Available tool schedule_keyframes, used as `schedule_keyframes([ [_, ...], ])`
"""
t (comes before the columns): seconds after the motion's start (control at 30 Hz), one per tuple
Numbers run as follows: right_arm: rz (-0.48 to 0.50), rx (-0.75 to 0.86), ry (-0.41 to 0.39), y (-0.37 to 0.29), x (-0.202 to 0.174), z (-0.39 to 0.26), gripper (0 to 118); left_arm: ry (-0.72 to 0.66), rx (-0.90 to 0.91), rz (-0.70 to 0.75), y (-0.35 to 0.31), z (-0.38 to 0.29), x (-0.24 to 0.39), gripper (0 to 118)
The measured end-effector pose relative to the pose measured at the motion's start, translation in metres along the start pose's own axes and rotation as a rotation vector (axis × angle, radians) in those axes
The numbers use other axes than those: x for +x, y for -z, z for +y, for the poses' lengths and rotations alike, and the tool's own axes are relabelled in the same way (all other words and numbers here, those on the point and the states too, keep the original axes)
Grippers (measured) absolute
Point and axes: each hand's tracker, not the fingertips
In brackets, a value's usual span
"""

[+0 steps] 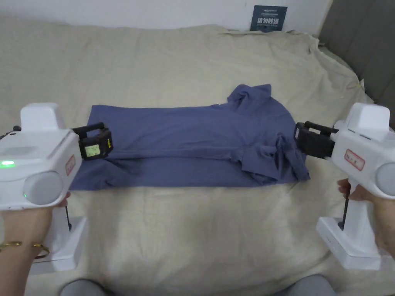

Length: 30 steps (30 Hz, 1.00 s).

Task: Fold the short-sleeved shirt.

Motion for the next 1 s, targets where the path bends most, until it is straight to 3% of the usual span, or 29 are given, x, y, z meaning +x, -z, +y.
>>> schedule_keyframes([
  [0.07, 0.005, 0.026, 0.012, -0.011, -0.003, -0.011, 90, 0.024, 0.017, -0.01, -0.014, -0.009, 0.006, 112],
  [0.1, 0.007, 0.051, 0.03, -0.017, -0.003, -0.017, 90, 0.034, 0.03, -0.023, -0.019, -0.013, 0.009, 104],
  [0.17, 0.005, 0.078, 0.06, -0.027, -0.003, -0.027, 89, 0.037, 0.046, -0.056, -0.031, -0.021, 0.011, 80],
  [0.23, 0.001, 0.104, 0.087, -0.034, -0.003, -0.033, 81, 0.026, 0.057, -0.059, -0.039, -0.028, 0.015, 44],
  [0.27, 0.013, 0.106, 0.092, -0.037, -0.002, -0.036, 71, 0.021, 0.063, -0.063, -0.042, -0.031, 0.015, 28],
  [0.3, 0.021, 0.116, 0.099, -0.041, -0.003, -0.038, 47, 0.012, 0.07, -0.061, -0.046, -0.034, 0.016, 12],
  [0.37, 0.017, 0.128, 0.099, -0.047, -0.007, -0.041, 11, 0.003, 0.079, -0.054, -0.048, -0.037, 0.017, 0],
  [0.47, 0.019, 0.139, 0.091, -0.052, -0.007, -0.044, 0, -0.012, 0.09, -0.061, -0.054, -0.036, 0.016, 0],
  [1.0, 0.016, 0.083, 0.018, -0.03, -0.002, -0.028, 0, -0.02, 0.073, -0.062, -0.055, -0.032, 0.02, 0],
])
